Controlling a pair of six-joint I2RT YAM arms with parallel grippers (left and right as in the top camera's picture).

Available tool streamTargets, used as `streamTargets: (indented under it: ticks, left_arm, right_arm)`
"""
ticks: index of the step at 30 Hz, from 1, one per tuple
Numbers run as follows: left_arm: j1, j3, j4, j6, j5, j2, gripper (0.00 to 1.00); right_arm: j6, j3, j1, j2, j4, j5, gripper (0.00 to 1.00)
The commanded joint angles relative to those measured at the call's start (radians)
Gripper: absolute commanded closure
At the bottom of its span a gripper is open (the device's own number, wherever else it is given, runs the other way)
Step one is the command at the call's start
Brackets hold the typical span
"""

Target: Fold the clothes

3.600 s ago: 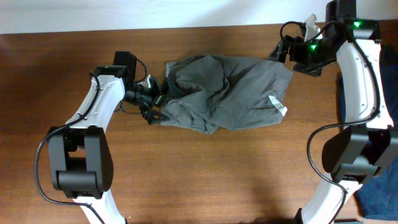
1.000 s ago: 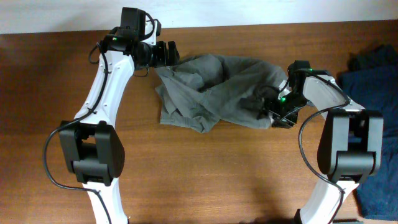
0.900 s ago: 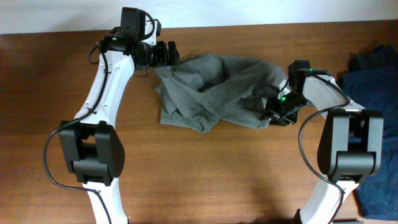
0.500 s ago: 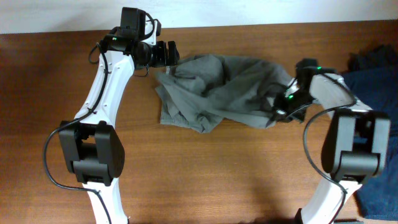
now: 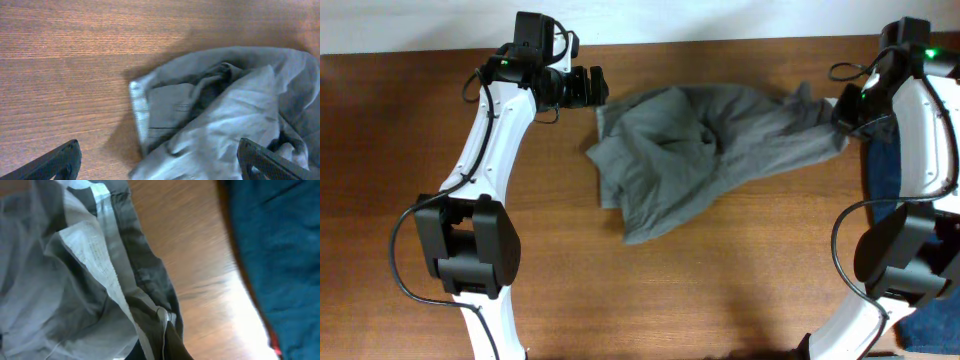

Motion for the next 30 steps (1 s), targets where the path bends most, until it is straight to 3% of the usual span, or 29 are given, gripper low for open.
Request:
streamTargets:
  ticks: [1, 2, 3, 5, 6, 7, 12, 14, 18, 23, 30]
  left_arm:
    - [0.003, 0.010, -0.002, 0.021, -0.006, -0.003, 0.01]
    - [0.003, 0.010, -0.002, 0.021, -0.006, -0.003, 0.01]
    - [0.003, 0.010, -0.002, 0.021, -0.006, -0.003, 0.01]
    - [0.003, 0.010, -0.002, 0.021, -0.006, -0.003, 0.01]
    - [0.003, 0.010, -0.002, 0.021, -0.006, -0.003, 0.01]
    - [0.003, 0.010, -0.002, 0.021, -0.006, -0.003, 0.01]
    - [0.004, 0.010, 0.003, 0.020, -0.007, -0.003, 0.01]
    - [0.011, 0.010, 0.007, 0.011, -0.010, -0.003, 0.01]
    - [0.060, 0.014, 0.003, -0.158, -0.090, -0.003, 0.01]
    - [0.170, 0.014, -0.007, -0.331, -0.096, -0.003, 0.01]
    - [0.282, 0.014, -0.071, -0.356, -0.093, -0.003, 0.01]
  right_arm:
    - [0.006, 0.007, -0.013, -0.012, -0.027, 0.169, 0.96]
    - [0.035, 0.007, -0.022, -0.012, -0.033, 0.249, 0.95]
    - [0.040, 0.007, -0.027, -0.012, -0.034, 0.260, 0.87]
    - [0.039, 0.007, -0.037, -0.012, -0.048, 0.208, 0.25]
    - [0.038, 0.007, -0.037, -0.012, -0.058, 0.182, 0.05]
    - [0.029, 0.007, -0.037, -0.012, -0.066, 0.152, 0.01]
    - [-0.064, 0.032, 0.018, -0.024, -0.072, -0.011, 0.01]
    - [-0.167, 0.040, 0.057, -0.032, -0.066, -0.112, 0.01]
    - [-0.316, 0.039, 0.164, -0.029, -0.074, -0.261, 0.01]
    - [-0.362, 0.039, 0.362, -0.022, -0.065, -0.183, 0.01]
    - [-0.362, 0.039, 0.672, -0.018, -0.084, 0.064, 0.01]
